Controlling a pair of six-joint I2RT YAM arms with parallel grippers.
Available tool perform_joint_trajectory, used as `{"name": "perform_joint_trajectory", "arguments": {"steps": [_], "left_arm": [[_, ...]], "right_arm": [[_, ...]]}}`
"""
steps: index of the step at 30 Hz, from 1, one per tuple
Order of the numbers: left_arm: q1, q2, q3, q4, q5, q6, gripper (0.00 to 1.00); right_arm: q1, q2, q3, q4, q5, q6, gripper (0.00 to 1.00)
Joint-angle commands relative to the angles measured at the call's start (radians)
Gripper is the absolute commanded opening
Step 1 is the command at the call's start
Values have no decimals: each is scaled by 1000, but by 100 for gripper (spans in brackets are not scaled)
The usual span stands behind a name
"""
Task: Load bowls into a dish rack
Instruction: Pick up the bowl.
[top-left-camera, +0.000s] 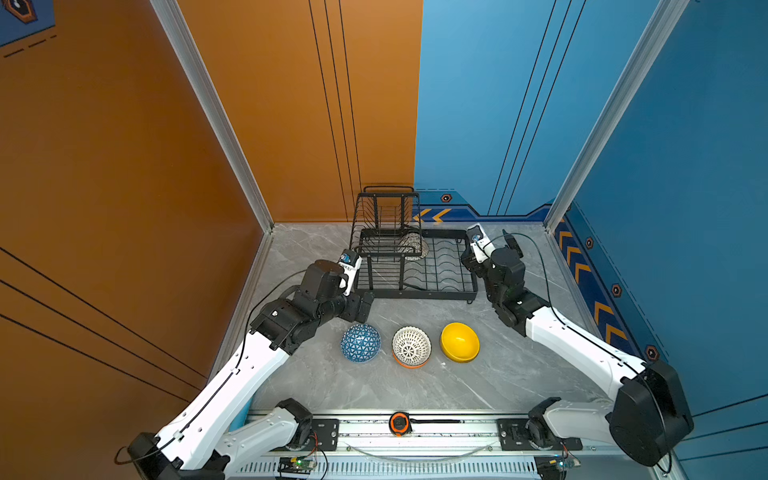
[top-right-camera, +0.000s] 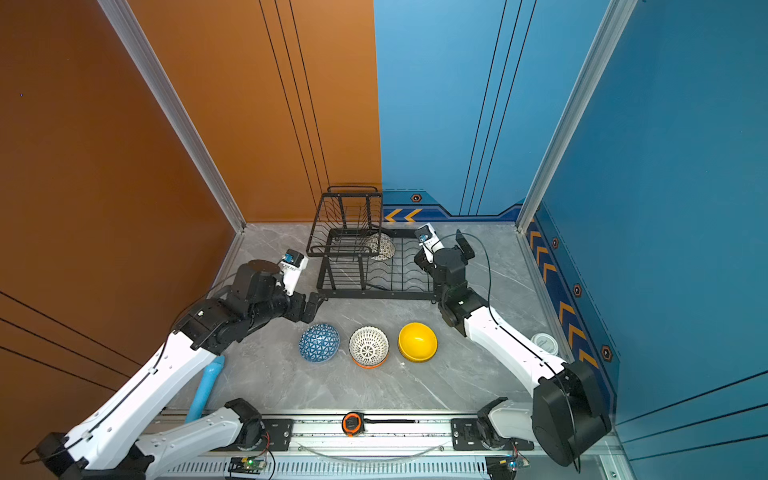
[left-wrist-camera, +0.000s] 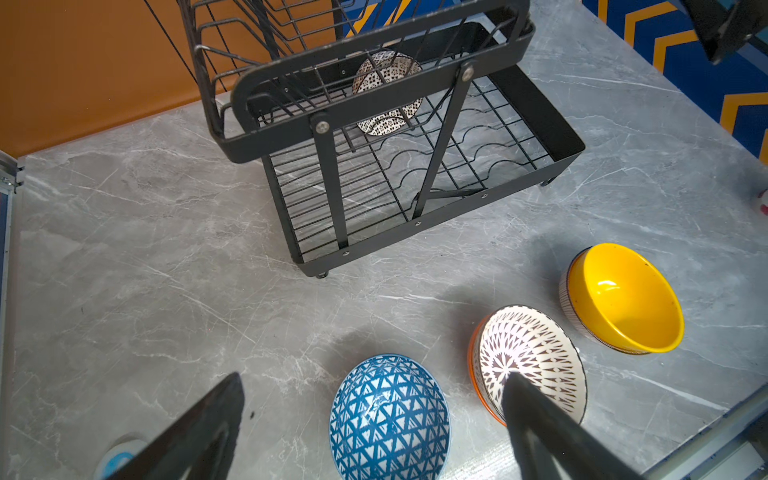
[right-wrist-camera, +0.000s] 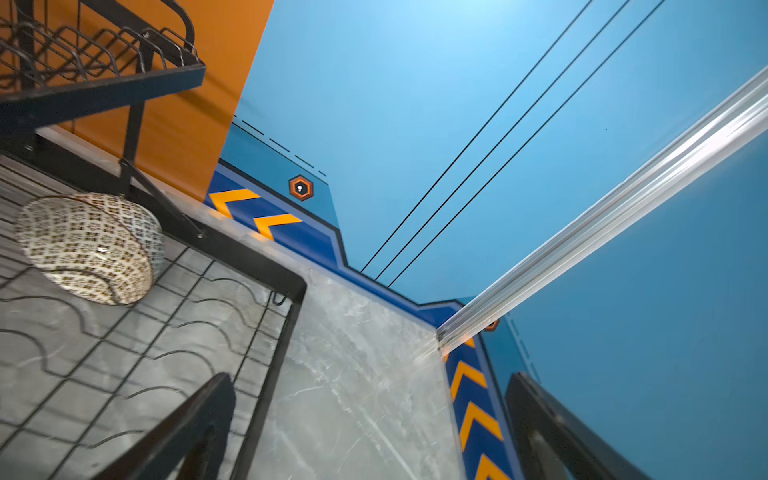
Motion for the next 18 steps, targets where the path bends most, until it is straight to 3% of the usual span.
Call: {"name": "perform_joint_trajectory", "arguments": {"steps": [1,9,18], "left_arm": [[-16,-16,-7,-19,9,-19,98],[-60,-34,-53,-19,-24,-48,98],[-97,-38,-142,-17,-33,-100,98]], "right_arm": [[-1,-38,79,-310,-71,275,100],[-20,-46,209,-628,-230,504,100],[-48,-24,257,-713,-351,600,100]]}}
